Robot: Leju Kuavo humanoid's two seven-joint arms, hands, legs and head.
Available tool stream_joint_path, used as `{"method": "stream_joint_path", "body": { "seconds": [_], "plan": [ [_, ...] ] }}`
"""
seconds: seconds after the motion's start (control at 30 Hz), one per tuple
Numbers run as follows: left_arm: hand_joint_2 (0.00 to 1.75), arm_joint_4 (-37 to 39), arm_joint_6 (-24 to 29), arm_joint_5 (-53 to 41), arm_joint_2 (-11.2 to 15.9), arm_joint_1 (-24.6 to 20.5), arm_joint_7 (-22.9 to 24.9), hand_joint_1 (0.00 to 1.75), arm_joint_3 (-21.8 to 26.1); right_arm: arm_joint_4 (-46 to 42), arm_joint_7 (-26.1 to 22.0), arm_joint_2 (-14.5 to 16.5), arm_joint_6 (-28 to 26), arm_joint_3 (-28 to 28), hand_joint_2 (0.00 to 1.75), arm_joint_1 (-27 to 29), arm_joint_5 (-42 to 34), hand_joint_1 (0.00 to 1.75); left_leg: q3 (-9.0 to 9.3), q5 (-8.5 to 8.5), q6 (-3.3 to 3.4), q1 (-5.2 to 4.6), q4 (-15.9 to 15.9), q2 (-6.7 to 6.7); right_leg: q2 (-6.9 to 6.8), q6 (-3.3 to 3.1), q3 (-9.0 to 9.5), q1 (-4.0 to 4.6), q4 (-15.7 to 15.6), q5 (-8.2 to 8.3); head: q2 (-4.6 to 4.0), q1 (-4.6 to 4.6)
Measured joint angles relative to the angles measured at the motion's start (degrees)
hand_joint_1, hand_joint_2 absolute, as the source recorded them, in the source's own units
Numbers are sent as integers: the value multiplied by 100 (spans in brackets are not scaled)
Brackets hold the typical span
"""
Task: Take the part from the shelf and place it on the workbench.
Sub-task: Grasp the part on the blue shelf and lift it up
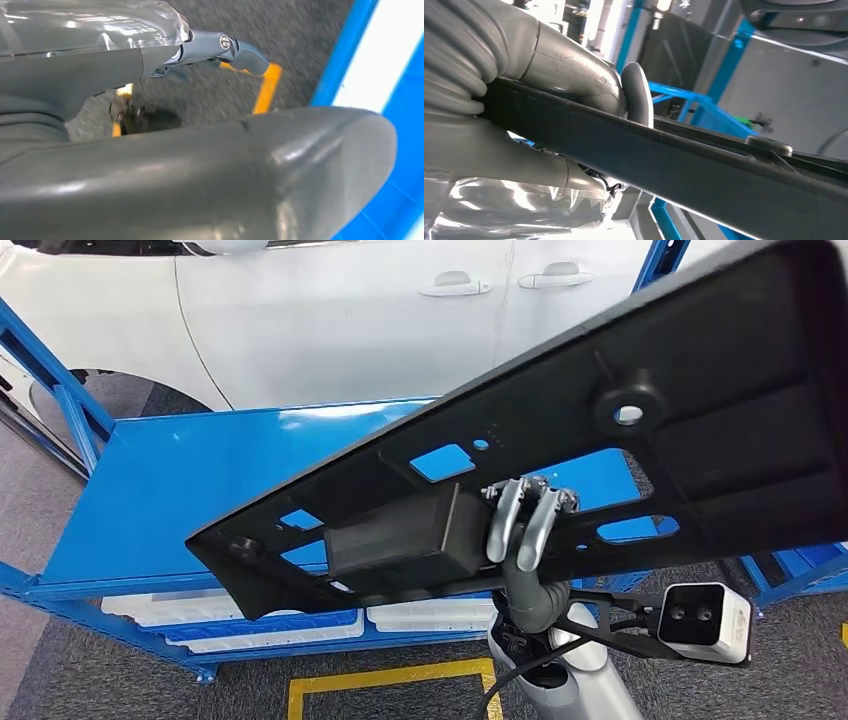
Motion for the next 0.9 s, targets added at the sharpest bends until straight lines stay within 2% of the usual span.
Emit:
{"method": "stream_joint_path", "body": {
  "seconds": [0.03, 0.07, 0.1, 0.13, 0.2, 0.23, 0.27, 0.37, 0.4, 0.43, 0.5, 0.53, 0.57, 0.6, 0.63, 0.67, 0.7, 0.73, 0.77, 0.8, 0.87, 0.9],
  "plan": [
    [0, 0, 12, -15, 16, 8, 49, 0, 0, -29, -38, -20, 14, 5, 175, 57, -25, 175, -99, -194, -10, 1, 353, 0, -6, -6, -56, 9, 4, 40, 0, 0],
    [0, 0, 19, -31, 31, 17, 101, 0, 0, -61, -63, -35, 41, 1, 175, 115, -21, 175, -122, -294, -13, 0, 561, 0, -9, -8, -117, 18, 11, 84, 0, 0],
    [0, 0, 20, -44, 43, 26, 152, 0, 0, -99, -75, -44, 73, -12, 175, 166, 11, 175, -28, -283, -8, 0, 539, 0, -8, -5, -180, 24, 19, 129, 0, 0],
    [0, 0, 19, -55, 56, 31, 207, 0, 0, -140, -82, -47, 108, -31, 175, 204, 54, 175, 191, -176, 6, 0, 267, 0, -6, 3, -239, 30, 27, 174, 0, 0],
    [0, -1, 42, -73, 87, 26, 337, 0, -1, -240, -87, -43, 194, -98, 175, 249, 146, 175, 777, 65, 59, -15, -595, -1, -2, 38, -320, 43, 45, 264, 0, 0],
    [0, -1, 66, -80, 100, 20, 400, 0, -1, -282, -89, -37, 239, -139, 175, 260, 180, 175, 969, 143, 92, -30, -910, -5, -3, 68, -338, 47, 48, 304, 0, 0],
    [0, -2, 99, -93, 111, 18, 473, 0, -1, -323, -91, -24, 289, -184, 175, 268, 214, 175, 1057, 181, 125, -47, -1074, -9, -4, 101, -344, 47, 47, 343, 0, 1],
    [0, -2, 185, -121, 122, 49, 662, 0, 0, -439, -93, 41, 413, -313, 175, 306, 304, 175, 975, 322, 218, -65, -1104, 1, 9, 199, -371, 32, 8, 449, 0, 0],
    [0, -1, 203, -123, 121, 59, 713, 0, 1, -486, -94, 63, 457, -354, 175, 326, 319, 175, 920, 397, 254, -55, -1115, 15, 18, 227, -419, 27, 62, 355, 0, 0],
    [0, -1, 214, -125, 116, 65, 758, 0, 1, -530, -95, 82, 500, -388, 175, 345, 325, 175, 850, 480, 289, -38, -1129, 31, 26, 253, -493, 23, 220, 148, 0, 1],
    [0, 0, 233, -130, 104, 73, 845, 0, 2, -609, -95, 107, 624, -431, 175, 384, 314, 175, 692, 622, 329, -30, -1132, 51, 27, 297, -678, 2, 881, -485, 0, 2],
    [0, 0, 237, -134, 98, 79, 880, 0, 2, -635, -95, 112, 687, -439, 175, 400, 301, 175, 611, 683, 330, -31, -1124, 56, 26, 318, -746, -7, 1280, -721, 0, 2],
    [0, 0, 240, -137, 88, 83, 911, 0, 2, -657, -95, 114, 749, -445, 175, 413, 288, 175, 527, 740, 324, -33, -1113, 61, 25, 334, -758, -15, 1581, -830, 0, 2],
    [0, 0, 242, -140, 78, 86, 933, 0, 2, -675, -95, 113, 791, -449, 175, 420, 276, 175, 445, 791, 313, -33, -1097, 64, 24, 344, -678, -22, 1705, -812, 0, 2],
    [0, 0, 243, -143, 68, 87, 945, 0, 2, -691, -95, 113, 810, -451, 175, 423, 273, 175, 365, 837, 298, -32, -1076, 67, 22, 348, -493, -28, 1603, -704, 0, 2],
    [0, 0, 243, -144, 58, 87, 953, 0, 2, -706, -95, 113, 819, -452, 175, 422, 273, 175, 294, 875, 281, -30, -1049, 67, 20, 343, -208, -35, 1294, -582, 0, 2],
    [0, 0, 244, -145, 52, 88, 957, 0, 2, -723, -95, 113, 820, -452, 175, 419, 273, 175, 232, 908, 257, -34, -1016, 64, 20, 329, 132, -36, 865, -541, 0, 2],
    [0, 0, 244, -146, 45, 89, 959, 0, 2, -740, -95, 114, 820, -452, 175, 419, 273, 175, 186, 940, 229, -38, -985, 59, 24, 299, 413, -27, 480, -545, 0, -1],
    [0, 0, 244, -148, 41, 91, 960, 0, 2, -757, -95, 114, 825, -453, 175, 418, 272, 175, 160, 973, 195, -43, -966, 55, 30, 265, 596, -12, 205, -577, 0, -2],
    [0, 0, 243, -156, 39, 93, 960, 0, 2, -773, -95, 113, 830, -454, 175, 413, 273, 175, 143, 1012, 157, -46, -959, 52, 35, 223, 673, 10, 64, -615, 0, -3],
    [0, 0, 242, -183, 34, 103, 960, 0, 2, -803, -96, 110, 843, -455, 175, 398, 283, 175, 121, 1078, 81, -33, -968, 49, 27, 127, 615, 21, 25, -539, 0, -2],
    [0, 0, 241, -202, 33, 114, 965, 0, 2, -815, -96, 106, 845, -455, 175, 385, 284, 175, 84, 1018, 51, -23, -928, 47, 16, 73, 569, 16, 11, -486, 0, -3]
  ]
}}
